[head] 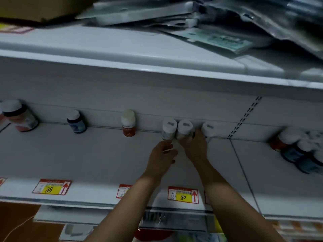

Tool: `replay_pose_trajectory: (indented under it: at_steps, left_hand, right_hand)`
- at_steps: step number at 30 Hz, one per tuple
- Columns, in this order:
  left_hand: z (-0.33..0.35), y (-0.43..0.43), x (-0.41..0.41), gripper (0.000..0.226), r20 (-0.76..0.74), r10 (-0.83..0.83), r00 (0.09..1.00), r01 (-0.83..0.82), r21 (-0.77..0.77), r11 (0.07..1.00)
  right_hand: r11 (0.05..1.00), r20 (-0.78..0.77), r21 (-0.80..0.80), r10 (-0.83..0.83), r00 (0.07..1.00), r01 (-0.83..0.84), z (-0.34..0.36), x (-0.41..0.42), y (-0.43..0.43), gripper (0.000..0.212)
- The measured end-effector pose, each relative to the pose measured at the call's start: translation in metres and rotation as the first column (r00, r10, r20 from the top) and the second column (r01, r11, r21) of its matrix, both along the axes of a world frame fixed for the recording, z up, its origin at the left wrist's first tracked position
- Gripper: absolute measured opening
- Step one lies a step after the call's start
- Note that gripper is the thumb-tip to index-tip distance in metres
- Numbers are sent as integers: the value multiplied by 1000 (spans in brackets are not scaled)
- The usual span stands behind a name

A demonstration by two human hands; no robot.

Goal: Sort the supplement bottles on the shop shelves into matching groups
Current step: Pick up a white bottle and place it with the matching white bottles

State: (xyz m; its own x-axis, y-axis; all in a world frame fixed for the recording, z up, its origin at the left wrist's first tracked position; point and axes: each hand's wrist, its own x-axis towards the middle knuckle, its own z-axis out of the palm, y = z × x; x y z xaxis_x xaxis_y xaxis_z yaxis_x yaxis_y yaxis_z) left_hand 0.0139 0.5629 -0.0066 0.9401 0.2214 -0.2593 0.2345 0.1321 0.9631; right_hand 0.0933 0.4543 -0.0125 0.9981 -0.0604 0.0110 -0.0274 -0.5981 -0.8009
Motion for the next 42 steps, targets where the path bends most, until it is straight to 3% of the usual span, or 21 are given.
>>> replay_pose_trajectory:
  at_steps: [3, 5, 11, 18, 24, 28, 32, 39, 42]
  left_hand:
    - [6, -13, 2, 27, 51, -69, 996, 68, 22, 997]
    - [10, -29, 5, 29, 80, -124, 989, 122, 35, 992]
    - [20, -104, 11, 37, 125, -294, 948, 283, 99, 954]
    - [21, -238, 25, 37, 89, -428, 899, 410, 169, 896]
    - [14, -363, 42, 37, -29, -419, 907, 418, 170, 892]
    - [13, -416, 48, 32, -65, -406, 912, 411, 141, 901]
    - [11, -435, 54, 32, -71, -363, 929, 370, 156, 916]
    - [5, -443, 50, 26, -85, -260, 962, 270, 149, 951]
    - [1, -441, 43, 31, -99, -215, 971, 228, 142, 963]
  right_hand:
    - [996, 11, 78, -43, 999, 42, 9, -35, -21, 57]
    - [989, 27, 129, -82, 996, 78, 16, -54, -42, 64]
    - [952, 66, 215, -239, 969, 220, 29, -89, -133, 51]
    - [881, -38, 261, -400, 916, 396, 10, -90, -279, 45]
    - [806, -79, 337, -491, 868, 487, -1, -62, -402, 41]
    - [822, -23, 314, -494, 869, 475, -10, -33, -450, 35]
    - [871, -5, 277, -422, 907, 407, -16, -5, -469, 32]
    - [907, -20, 238, -352, 936, 347, -37, 29, -475, 49]
    - [877, -40, 315, -371, 928, 364, -36, 22, -477, 53]
